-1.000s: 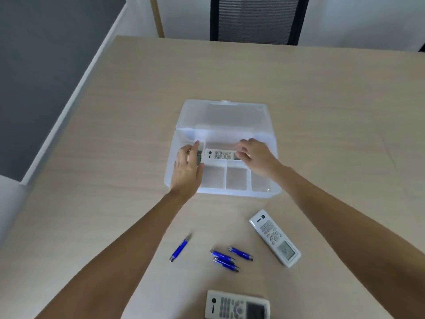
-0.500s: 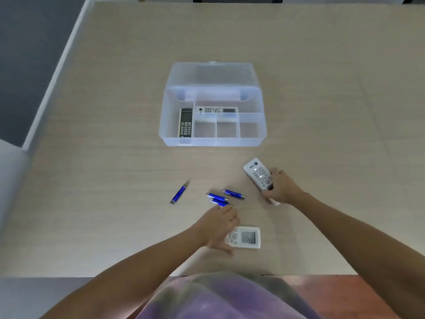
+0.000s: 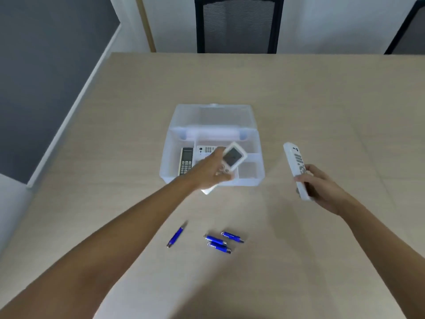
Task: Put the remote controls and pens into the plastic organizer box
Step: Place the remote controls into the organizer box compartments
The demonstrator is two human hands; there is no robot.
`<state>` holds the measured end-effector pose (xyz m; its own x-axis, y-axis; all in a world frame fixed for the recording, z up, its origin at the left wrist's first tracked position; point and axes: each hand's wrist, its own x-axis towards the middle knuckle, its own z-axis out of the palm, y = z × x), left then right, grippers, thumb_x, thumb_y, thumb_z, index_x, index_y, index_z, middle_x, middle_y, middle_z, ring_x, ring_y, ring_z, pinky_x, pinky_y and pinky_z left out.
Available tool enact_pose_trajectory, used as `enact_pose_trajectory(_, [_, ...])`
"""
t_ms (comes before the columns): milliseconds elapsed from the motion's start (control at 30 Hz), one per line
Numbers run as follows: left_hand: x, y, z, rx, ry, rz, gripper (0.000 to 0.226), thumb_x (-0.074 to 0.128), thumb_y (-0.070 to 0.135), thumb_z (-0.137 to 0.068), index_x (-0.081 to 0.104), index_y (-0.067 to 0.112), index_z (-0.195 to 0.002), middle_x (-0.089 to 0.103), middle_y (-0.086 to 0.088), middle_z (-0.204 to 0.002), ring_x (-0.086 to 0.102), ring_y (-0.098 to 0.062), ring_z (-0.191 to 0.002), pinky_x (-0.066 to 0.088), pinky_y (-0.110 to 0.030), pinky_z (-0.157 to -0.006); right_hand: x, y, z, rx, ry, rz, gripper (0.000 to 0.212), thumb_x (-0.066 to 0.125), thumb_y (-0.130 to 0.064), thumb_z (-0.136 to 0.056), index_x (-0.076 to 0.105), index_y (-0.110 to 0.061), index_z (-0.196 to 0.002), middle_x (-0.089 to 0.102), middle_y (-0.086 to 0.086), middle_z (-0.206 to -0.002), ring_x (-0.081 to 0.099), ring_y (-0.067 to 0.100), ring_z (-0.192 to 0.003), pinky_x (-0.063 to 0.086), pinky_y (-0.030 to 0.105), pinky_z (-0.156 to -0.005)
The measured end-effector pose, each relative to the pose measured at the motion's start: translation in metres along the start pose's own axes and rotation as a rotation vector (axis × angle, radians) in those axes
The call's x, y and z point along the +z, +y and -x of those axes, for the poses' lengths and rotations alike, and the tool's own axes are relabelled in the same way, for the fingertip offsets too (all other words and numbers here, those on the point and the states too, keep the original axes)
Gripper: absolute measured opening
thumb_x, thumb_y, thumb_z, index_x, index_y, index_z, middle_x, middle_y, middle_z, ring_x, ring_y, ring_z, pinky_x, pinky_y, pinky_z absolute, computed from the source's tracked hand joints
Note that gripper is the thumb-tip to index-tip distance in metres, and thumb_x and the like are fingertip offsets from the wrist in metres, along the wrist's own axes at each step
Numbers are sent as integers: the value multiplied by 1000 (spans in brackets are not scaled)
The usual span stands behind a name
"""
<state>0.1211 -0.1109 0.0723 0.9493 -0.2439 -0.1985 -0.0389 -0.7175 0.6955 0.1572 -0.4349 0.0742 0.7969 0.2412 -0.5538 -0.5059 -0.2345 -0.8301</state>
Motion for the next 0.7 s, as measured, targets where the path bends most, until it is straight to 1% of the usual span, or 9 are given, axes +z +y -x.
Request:
enact_pose_trajectory(33, [-18,-3,-24,-37,-6,-14,65,68,36,-86,30,16,-134,55,-3,-117,57,-22,-95,43,-33,-73,-1,-8,-3,-8,-1,-5,20,64,-13,-84,60,-26,-99,58,-1,-83,54,22,-73,39,36,-70])
enact_pose_trajectory(100, [-42,-10,-68,-97,-45,-70,64,65,35,-89,27,16,-137,53,-7,-124,57,-28,-103,45,-37,-79,0,-21,-12,-27,-7,16,22,64,-13,-84,60,-27,-100,60,-2,-81,56,21,-72,42,34,-67])
enact_pose_trajectory(167, [-53,-16,-105,-106,-105,-162,60,61,30,-92,25,14,-138,48,-11,-132,57,-32,-107,49,-45,-89,1,-28,-22,-41,-25,55,28,67,-17,-81,59,-28,-104,63,-4,-78,58,18,-70,43,31,-62])
enact_pose_trajectory(233, [-55,-23,-134,-103,-181,-248,58,58,27,-94,24,13,-138,46,-14,-134,57,-34,-107,50,-51,-92,3,-30,-34,-35,-60,102,36,69,-24,-74,58,-31,-107,66,-9,-72,60,12,-64,45,26,-57])
enact_pose_trajectory(367, [-45,-47,-175,-116,-393,-323,56,56,24,-95,24,16,-141,50,-13,-125,56,-29,-102,50,-49,-91,6,-32,-65,-21,-86,134,41,69,-29,-71,57,-36,-109,66,-10,-74,60,8,-61,47,20,-53])
enact_pose_trajectory(467, [-39,-70,-184,-149,-542,-354,59,55,25,-96,23,17,-144,50,-12,-127,57,-33,-110,47,-51,-97,21,-30,-86,-25,-69,133,41,68,-28,-70,56,-35,-109,67,-11,-76,61,7,-61,48,21,-53])
enact_pose_trajectory(533, [-37,-81,-186,-167,-622,-346,65,52,29,-97,14,24,-150,47,-10,-133,55,-34,-117,49,-48,-96,36,-26,-98,-23,-56,107,41,66,-27,-70,54,-32,-109,69,-7,-84,62,9,-66,50,21,-53])
enact_pose_trajectory(600, [-33,-90,-189,-170,-659,-404,65,48,34,-98,11,32,-151,44,-9,-135,45,-32,-128,47,-46,-96,51,-21,-106,-17,-41,87,41,67,-27,-70,53,-31,-109,68,-3,-91,62,13,-72,51,21,-55])
enact_pose_trajectory(700, [-23,-100,-189,-191,-609,-569,53,42,42,-96,21,36,-145,35,-11,-138,25,-34,-136,33,-51,-109,65,-18,-113,-26,-33,109,43,68,-26,-69,52,-33,-108,65,-5,-88,59,9,-66,48,20,-51])
